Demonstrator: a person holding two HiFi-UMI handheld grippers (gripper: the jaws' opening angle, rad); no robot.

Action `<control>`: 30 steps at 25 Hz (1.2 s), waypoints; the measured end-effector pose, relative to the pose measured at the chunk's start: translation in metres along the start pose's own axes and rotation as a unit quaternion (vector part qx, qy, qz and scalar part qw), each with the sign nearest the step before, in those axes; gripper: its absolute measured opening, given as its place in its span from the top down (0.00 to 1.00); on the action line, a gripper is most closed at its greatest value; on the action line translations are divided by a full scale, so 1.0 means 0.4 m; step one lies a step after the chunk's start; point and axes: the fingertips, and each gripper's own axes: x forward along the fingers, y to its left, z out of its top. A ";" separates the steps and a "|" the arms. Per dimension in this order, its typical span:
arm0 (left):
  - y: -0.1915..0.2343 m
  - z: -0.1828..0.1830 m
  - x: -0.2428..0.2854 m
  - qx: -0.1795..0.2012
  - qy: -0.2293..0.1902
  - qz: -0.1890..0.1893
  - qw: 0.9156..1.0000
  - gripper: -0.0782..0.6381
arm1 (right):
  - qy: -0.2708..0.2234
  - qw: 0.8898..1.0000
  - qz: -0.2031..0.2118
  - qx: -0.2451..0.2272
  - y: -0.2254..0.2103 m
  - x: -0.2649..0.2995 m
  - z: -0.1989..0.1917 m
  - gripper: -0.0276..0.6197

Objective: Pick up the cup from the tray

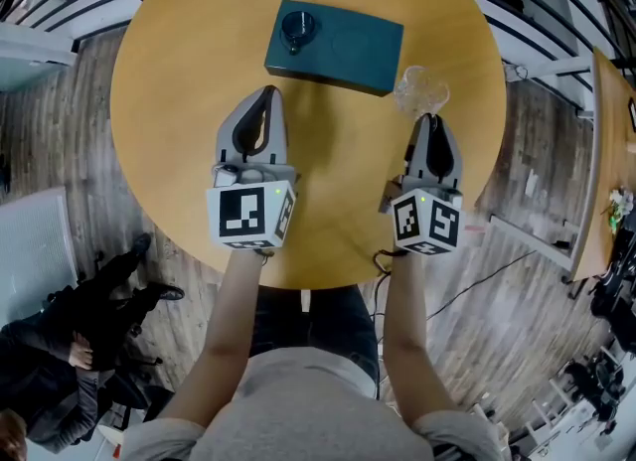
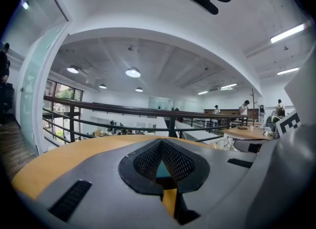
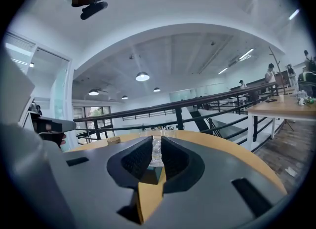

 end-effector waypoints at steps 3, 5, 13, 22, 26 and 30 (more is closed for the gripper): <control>-0.028 -0.002 -0.005 0.004 0.000 -0.011 1.000 0.88 | 0.007 1.000 -0.010 0.005 -0.019 -0.031 -0.023 0.88; -0.045 -0.007 -0.010 0.005 0.001 -0.018 1.000 0.88 | 0.011 1.000 -0.015 0.008 -0.030 -0.048 -0.040 0.88; -0.082 -0.023 -0.018 0.011 0.004 -0.032 0.999 0.88 | 0.038 0.999 -0.023 0.014 -0.054 -0.085 -0.121 0.88; -0.079 -0.040 -0.022 0.012 0.011 -0.029 0.999 0.88 | 0.071 0.997 -0.017 0.012 -0.045 -0.071 -0.206 0.88; -0.072 -0.047 -0.025 0.011 0.013 -0.025 1.000 0.88 | 0.077 0.997 -0.017 0.008 -0.046 -0.068 -0.224 0.88; -0.067 -0.050 -0.024 0.011 0.014 -0.022 1.000 0.88 | 0.082 0.996 -0.020 0.013 -0.048 -0.072 -0.243 0.88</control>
